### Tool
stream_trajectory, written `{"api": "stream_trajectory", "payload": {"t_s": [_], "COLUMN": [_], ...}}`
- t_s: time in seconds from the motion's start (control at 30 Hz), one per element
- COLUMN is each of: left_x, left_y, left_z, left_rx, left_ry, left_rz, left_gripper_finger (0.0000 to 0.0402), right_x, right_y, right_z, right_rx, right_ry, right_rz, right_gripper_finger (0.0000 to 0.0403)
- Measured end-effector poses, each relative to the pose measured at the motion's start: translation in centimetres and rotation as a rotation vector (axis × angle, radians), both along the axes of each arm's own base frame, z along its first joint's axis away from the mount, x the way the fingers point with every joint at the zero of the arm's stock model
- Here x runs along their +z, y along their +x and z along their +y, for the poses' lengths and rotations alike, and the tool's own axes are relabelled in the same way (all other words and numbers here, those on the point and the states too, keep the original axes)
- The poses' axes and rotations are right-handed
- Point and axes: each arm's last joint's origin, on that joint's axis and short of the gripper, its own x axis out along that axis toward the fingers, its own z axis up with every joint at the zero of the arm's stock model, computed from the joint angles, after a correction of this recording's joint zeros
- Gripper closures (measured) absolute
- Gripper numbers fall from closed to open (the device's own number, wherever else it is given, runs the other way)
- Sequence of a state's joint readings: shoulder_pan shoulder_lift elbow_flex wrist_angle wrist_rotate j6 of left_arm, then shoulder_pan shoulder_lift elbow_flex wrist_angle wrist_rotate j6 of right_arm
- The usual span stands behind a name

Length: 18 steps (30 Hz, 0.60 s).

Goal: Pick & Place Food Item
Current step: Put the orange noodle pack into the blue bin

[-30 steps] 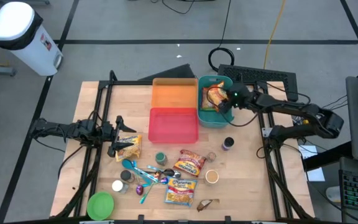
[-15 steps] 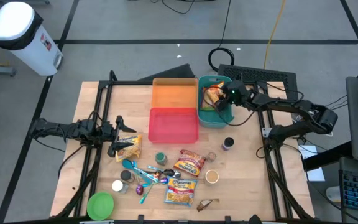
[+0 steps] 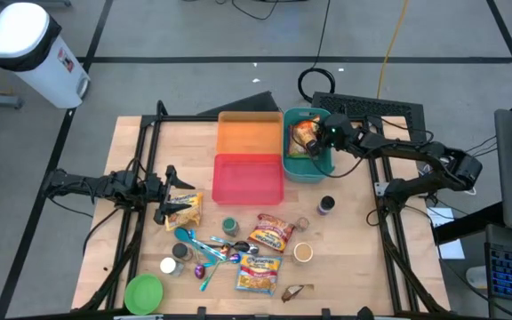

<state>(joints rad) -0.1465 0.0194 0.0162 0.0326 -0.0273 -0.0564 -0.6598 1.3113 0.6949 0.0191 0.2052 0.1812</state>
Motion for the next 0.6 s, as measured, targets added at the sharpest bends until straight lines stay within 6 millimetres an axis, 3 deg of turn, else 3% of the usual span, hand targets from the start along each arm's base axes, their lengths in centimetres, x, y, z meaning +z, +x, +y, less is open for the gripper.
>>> {"api": "stream_trajectory", "payload": {"t_s": [0.23, 0.6], "left_x": [0.0, 0.0], "left_y": [0.0, 0.0], "left_z": [0.0, 0.0], "left_rx": [0.000, 0.000], "left_ry": [0.000, 0.000], "left_rz": [0.000, 0.000], "left_gripper_finger": [0.0119, 0.0119], "right_x": [0.3, -1.2], "right_y": [0.5, 2.1], "right_z": [0.7, 5.8], "right_rx": [-0.128, -0.267], "right_ry": [0.016, -0.109], "right_rz": [-0.098, -0.331], "right_gripper_finger": [0.0402, 0.0403]}}
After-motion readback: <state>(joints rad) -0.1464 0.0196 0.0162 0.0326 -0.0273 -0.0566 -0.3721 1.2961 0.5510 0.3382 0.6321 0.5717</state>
